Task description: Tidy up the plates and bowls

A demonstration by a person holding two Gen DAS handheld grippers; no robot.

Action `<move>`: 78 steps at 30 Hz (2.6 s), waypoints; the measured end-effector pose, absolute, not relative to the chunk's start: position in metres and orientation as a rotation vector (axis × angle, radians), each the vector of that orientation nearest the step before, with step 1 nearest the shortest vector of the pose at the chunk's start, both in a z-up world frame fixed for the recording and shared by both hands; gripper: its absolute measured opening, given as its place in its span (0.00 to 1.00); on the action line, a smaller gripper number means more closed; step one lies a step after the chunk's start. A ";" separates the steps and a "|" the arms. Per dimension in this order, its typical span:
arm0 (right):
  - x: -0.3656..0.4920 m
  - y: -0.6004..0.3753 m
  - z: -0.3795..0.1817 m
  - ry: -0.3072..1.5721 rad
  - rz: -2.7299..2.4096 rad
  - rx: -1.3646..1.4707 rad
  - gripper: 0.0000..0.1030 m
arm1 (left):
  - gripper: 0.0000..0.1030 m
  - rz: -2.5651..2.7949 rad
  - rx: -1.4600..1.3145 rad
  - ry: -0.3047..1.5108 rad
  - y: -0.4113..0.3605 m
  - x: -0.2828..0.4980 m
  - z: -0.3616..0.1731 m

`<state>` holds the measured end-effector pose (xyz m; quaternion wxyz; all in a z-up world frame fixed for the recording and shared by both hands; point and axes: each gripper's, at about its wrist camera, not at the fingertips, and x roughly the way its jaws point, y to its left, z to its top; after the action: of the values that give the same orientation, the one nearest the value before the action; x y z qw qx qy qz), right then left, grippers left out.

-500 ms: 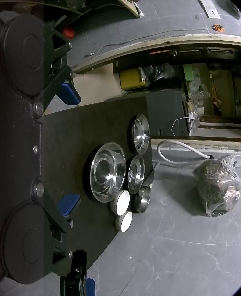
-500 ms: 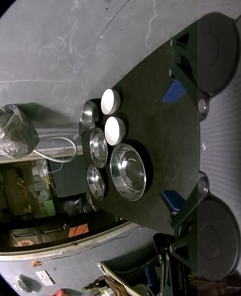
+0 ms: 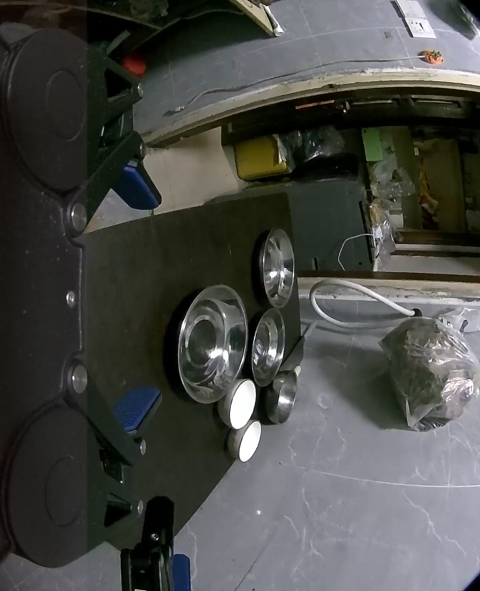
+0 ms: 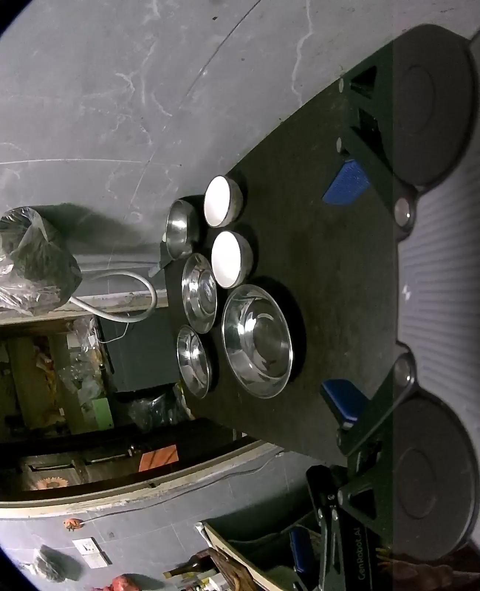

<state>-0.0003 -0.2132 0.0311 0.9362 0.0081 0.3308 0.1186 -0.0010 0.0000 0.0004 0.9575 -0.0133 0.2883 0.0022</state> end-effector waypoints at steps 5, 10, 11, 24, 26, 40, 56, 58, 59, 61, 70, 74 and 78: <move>-0.001 -0.213 0.031 0.675 0.243 0.017 1.00 | 0.99 0.003 -0.026 0.584 0.000 -0.002 0.001; -0.001 -0.214 0.031 0.673 0.241 0.018 1.00 | 0.99 0.004 -0.026 0.581 0.000 -0.002 0.006; 0.000 -0.213 0.030 0.671 0.240 0.018 1.00 | 0.99 0.004 -0.026 0.581 -0.001 -0.004 0.007; -0.007 -0.212 0.031 0.658 0.239 0.020 1.00 | 0.99 0.003 -0.024 0.577 0.002 -0.013 0.018; -0.007 -0.212 0.032 0.659 0.239 0.021 1.00 | 0.99 0.003 -0.023 0.577 0.001 -0.011 0.015; -0.007 -0.220 0.028 0.664 0.245 0.030 1.00 | 0.99 0.005 -0.019 0.576 0.002 -0.013 0.015; 0.005 -0.221 0.024 0.695 0.252 0.026 1.00 | 0.99 0.008 -0.009 0.591 -0.001 -0.012 0.008; 0.007 -0.222 0.023 0.697 0.253 0.026 1.00 | 0.99 0.010 -0.008 0.593 -0.002 -0.008 0.007; 0.007 -0.221 0.023 0.698 0.253 0.026 1.00 | 0.99 0.010 -0.008 0.594 -0.002 -0.008 0.007; 0.009 -0.222 0.022 0.701 0.256 0.026 1.00 | 0.99 0.012 -0.008 0.595 -0.003 -0.006 0.006; 0.017 -0.226 0.020 0.716 0.269 0.019 1.00 | 0.99 0.023 -0.005 0.607 -0.008 0.005 0.004; 0.022 -0.228 0.019 0.722 0.275 0.019 1.00 | 0.99 0.029 -0.003 0.614 -0.011 0.009 0.004; 0.029 -0.229 0.017 0.730 0.282 0.018 1.00 | 0.99 0.036 -0.003 0.621 -0.014 0.013 0.003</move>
<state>0.0285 -0.2293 0.0171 0.9244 0.0086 0.3558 0.1375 0.0135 -0.0139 0.0027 0.9520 -0.0013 0.3055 0.0176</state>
